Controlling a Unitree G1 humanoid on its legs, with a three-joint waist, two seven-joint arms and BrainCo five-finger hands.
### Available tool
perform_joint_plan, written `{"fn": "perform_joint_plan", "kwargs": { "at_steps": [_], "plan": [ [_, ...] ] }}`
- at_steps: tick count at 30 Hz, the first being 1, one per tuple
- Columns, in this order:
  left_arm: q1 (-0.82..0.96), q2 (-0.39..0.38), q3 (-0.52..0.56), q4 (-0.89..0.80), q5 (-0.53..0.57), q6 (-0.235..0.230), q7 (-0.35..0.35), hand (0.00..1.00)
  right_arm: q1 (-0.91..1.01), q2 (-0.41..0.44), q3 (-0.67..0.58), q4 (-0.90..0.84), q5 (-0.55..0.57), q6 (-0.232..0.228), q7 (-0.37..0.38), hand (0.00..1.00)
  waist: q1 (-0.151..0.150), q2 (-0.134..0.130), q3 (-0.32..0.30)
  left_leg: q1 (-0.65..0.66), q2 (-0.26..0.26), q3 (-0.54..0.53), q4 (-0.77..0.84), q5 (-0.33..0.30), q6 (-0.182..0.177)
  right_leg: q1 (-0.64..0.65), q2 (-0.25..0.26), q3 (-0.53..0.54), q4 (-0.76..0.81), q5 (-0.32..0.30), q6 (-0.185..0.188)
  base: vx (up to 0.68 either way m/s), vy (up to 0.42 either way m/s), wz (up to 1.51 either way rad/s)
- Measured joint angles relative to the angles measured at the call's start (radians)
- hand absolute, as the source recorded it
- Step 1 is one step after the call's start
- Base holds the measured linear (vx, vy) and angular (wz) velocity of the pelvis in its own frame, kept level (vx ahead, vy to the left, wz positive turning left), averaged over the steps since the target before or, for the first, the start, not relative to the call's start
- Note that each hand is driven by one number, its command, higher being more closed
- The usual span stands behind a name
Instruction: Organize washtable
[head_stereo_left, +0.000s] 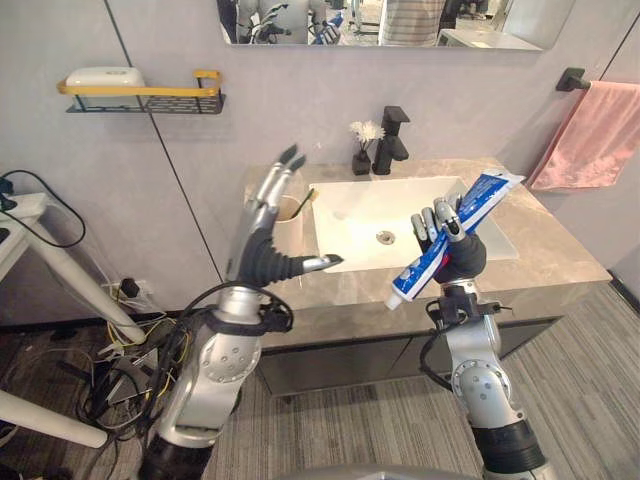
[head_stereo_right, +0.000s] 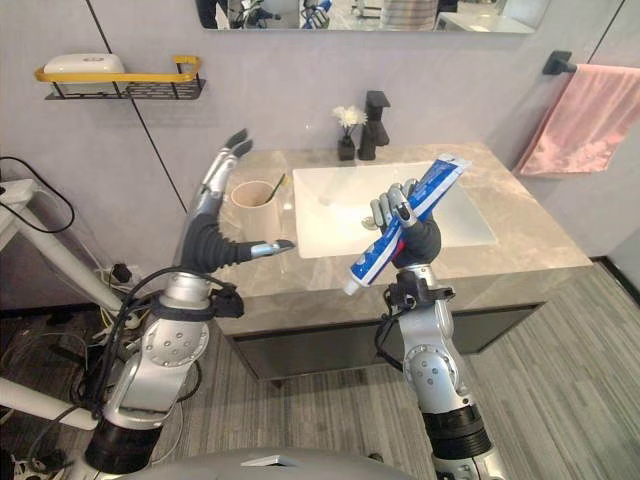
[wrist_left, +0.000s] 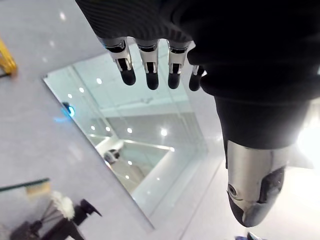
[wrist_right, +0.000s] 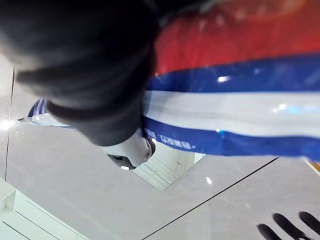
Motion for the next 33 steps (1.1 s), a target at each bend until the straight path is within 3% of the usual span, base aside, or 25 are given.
{"fn": "perform_joint_plan", "kwargs": {
  "at_steps": [7,11,14,18,24,27,33],
  "plan": [
    [0.215,-0.088,0.146,-0.024,-0.016,-0.001,0.013,0.0,-0.029,0.01,-0.077,0.024,-0.089,-0.007,-0.044,1.0,0.031,-0.007,0.004,-0.004,0.0,-0.023,-0.01,0.0,0.0,0.003,-0.001,-0.022,0.0,-0.01,0.002,0.04,-0.006,0.1],
    [0.29,-0.134,0.178,0.059,-0.052,0.002,-0.006,0.0,-0.14,0.007,-0.163,0.112,-0.129,-0.024,-0.087,1.0,0.061,-0.026,0.02,-0.007,0.0,-0.051,-0.011,0.0,0.0,0.015,-0.001,-0.049,0.0,-0.017,0.005,0.02,-0.011,0.22],
    [0.327,-0.173,0.177,0.225,-0.093,0.008,-0.015,0.0,-0.264,-0.021,-0.202,0.2,-0.177,-0.048,-0.132,1.0,0.082,-0.035,0.027,-0.018,0.0,-0.074,-0.01,0.001,0.0,0.015,-0.003,-0.063,0.0,-0.017,0.005,0.03,0.005,0.23],
    [0.326,-0.2,0.159,0.463,-0.161,0.037,-0.033,0.0,-0.419,-0.073,-0.202,0.306,-0.284,-0.048,-0.201,1.0,0.104,-0.045,0.038,-0.034,0.0,-0.105,-0.01,0.005,-0.001,0.015,-0.004,-0.088,0.0,-0.017,0.005,0.03,0.003,0.23],
    [0.327,-0.201,0.135,0.614,-0.169,0.054,-0.054,0.0,-0.601,-0.084,-0.186,0.366,-0.364,-0.047,-0.256,1.0,0.121,-0.052,0.066,-0.045,0.0,-0.116,0.007,0.004,-0.002,0.012,-0.005,-0.092,0.0,-0.017,0.005,0.02,0.005,0.1],
    [0.318,-0.199,0.128,0.71,-0.183,0.059,-0.064,0.0,-0.68,-0.102,-0.144,0.391,-0.455,-0.042,-0.294,1.0,0.134,-0.061,0.075,-0.053,0.001,-0.119,0.017,0.004,-0.002,0.011,-0.005,-0.092,0.0,-0.016,0.005,0.0,-0.006,0.04],
    [0.314,-0.193,0.128,0.862,-0.197,0.08,-0.067,0.0,-0.838,-0.103,-0.076,0.43,-0.561,-0.04,-0.339,1.0,0.135,-0.08,0.104,-0.082,0.001,-0.122,0.042,-0.002,-0.004,-0.003,-0.004,-0.092,0.0,-0.016,0.005,-0.03,-0.001,0.01]
  ]
}}
